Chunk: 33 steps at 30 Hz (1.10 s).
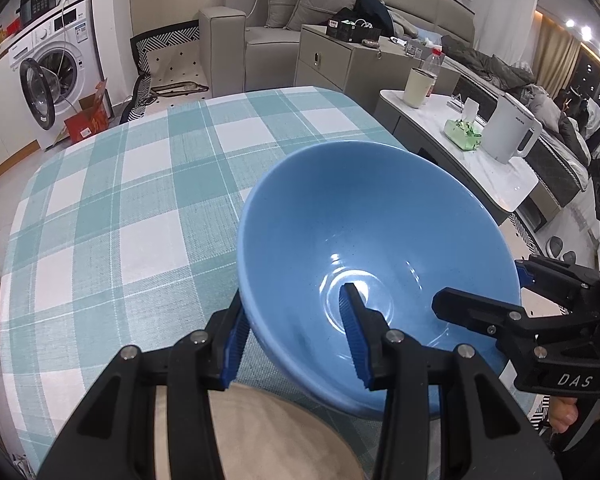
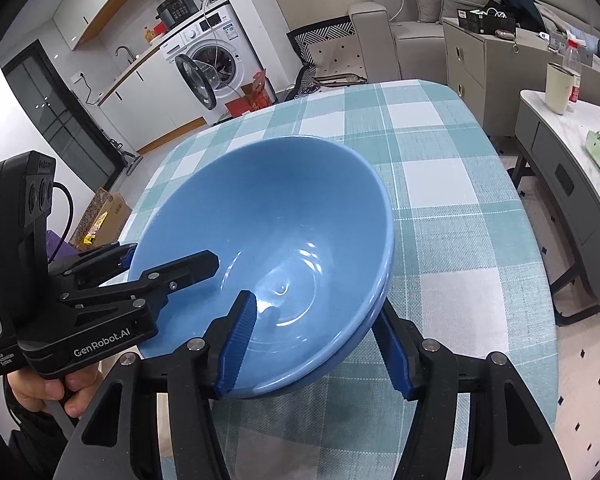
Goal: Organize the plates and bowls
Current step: 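Lift the nested blue bowls with both grippers and carry them over the beige plates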
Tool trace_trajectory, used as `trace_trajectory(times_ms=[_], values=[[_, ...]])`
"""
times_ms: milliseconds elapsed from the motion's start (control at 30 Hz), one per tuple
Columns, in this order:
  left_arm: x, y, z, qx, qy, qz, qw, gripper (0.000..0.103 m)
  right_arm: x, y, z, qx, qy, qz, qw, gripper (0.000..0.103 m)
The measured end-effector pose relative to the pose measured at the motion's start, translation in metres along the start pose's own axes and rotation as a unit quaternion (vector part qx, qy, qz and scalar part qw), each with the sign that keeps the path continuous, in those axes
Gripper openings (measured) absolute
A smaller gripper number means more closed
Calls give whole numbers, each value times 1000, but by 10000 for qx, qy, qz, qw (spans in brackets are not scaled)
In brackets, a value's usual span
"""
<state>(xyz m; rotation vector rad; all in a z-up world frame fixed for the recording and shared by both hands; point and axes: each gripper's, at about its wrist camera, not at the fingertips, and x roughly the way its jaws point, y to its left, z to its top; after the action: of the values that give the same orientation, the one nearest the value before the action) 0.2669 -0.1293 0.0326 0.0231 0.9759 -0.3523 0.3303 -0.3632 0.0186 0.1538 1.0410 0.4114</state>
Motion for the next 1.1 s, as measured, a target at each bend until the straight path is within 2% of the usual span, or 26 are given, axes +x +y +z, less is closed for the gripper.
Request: trace_trajectory(times_ms=[500, 1100], values=[[-56, 4, -6, -76, -402, 122, 9991, 43, -43, 32, 0, -227, -311, 163, 9991, 60], [-126, 32, -42, -421, -763, 507, 9949, 43, -69, 100, -12, -677, -380, 637, 9949, 60]])
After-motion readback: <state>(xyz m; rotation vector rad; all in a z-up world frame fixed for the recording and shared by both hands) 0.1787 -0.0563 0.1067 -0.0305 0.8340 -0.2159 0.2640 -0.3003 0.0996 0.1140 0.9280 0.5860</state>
